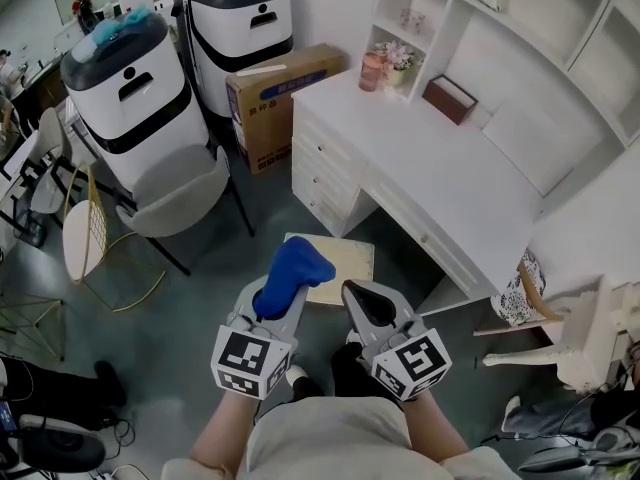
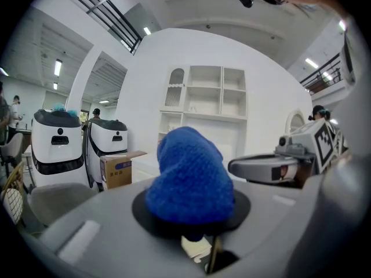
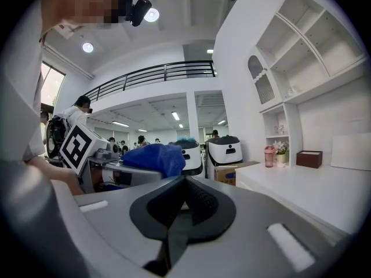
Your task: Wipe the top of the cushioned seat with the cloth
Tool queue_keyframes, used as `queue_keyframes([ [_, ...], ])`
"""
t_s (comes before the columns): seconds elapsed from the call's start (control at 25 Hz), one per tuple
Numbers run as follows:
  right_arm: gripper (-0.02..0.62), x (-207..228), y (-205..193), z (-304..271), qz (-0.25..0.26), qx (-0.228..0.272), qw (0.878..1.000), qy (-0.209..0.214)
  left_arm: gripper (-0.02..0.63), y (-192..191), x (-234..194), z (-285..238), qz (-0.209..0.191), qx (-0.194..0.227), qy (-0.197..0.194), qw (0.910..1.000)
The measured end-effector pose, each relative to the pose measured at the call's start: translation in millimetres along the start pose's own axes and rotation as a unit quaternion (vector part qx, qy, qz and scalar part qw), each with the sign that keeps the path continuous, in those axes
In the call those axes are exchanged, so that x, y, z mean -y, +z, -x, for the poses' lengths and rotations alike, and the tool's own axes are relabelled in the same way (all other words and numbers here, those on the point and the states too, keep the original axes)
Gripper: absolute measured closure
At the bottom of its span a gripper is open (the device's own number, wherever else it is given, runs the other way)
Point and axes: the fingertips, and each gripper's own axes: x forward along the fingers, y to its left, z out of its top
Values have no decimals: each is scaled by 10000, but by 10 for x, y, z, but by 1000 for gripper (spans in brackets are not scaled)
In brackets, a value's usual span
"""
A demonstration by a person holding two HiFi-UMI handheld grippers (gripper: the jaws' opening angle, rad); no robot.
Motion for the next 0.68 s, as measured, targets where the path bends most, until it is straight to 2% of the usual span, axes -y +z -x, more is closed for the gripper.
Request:
queue_keyframes([
  [0.68, 596, -41, -24, 75, 21, 4, 10000, -49, 535, 33, 75, 39, 22, 78, -75, 9999],
])
